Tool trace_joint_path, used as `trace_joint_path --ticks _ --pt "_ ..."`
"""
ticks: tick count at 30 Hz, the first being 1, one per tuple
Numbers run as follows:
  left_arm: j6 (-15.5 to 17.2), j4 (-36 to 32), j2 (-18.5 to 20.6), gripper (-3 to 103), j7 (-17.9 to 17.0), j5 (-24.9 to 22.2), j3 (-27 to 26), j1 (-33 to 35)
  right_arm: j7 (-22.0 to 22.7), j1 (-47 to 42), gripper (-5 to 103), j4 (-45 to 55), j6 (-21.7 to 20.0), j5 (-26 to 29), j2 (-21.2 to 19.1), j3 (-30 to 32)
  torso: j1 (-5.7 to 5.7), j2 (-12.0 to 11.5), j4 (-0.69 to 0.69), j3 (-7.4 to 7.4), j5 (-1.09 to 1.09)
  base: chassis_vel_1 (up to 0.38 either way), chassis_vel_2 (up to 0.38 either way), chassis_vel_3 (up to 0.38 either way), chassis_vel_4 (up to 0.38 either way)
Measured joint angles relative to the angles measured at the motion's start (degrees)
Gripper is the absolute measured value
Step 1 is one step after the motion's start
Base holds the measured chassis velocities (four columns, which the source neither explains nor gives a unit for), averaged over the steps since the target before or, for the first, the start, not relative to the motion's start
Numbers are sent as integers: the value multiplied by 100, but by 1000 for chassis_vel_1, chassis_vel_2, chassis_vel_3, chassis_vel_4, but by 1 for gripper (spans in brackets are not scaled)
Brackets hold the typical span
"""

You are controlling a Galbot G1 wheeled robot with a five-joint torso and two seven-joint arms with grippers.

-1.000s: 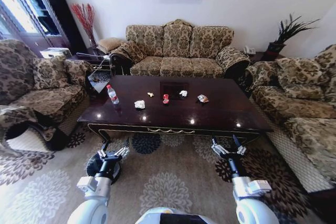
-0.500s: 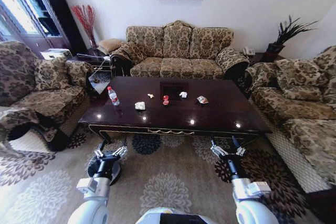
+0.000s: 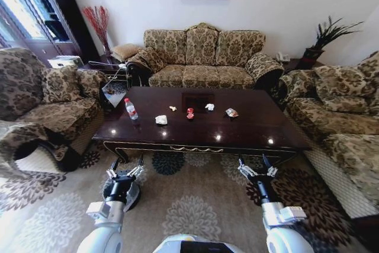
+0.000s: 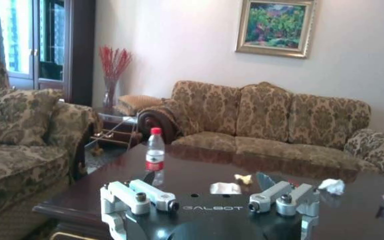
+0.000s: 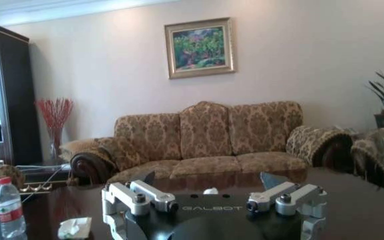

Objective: Move to the front of the table and place the trash on the table into the trash bin.

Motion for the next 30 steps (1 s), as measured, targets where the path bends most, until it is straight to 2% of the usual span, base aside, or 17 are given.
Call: trace_joint_path --ticks 15,18,25,27,29,30 --pt "100 145 54 100 -18 25 -28 -7 33 -4 100 -85 155 41 34 -20 -9 -18 0 -11 0 284 285 -297 -269" --pt "122 253 116 100 -25 27 -76 -11 71 5 100 -96 173 50 33 -19 -9 -21 1 -12 -4 141 144 -63 -131" --pt "211 664 320 100 -54 33 -196 -27 59 -33 100 -107 177 -16 30 16 -11 -25 0 -14 3 -18 -28 19 27" --pt "469 1048 575 100 -75 -103 -302 -64 48 -55 100 -107 177 -62 3 44 -14 -26 0 -15 3 -54 -58 32 53" --pt "547 1169 650 100 -80 -128 -325 -86 48 -58 100 -107 175 -66 -6 48 -14 -26 1 -16 3 -27 -18 7 20" --pt "757 1642 910 100 -94 -184 -385 -177 51 -60 100 -123 168 -67 -27 69 -14 -27 1 -16 0 0 0 0 0"
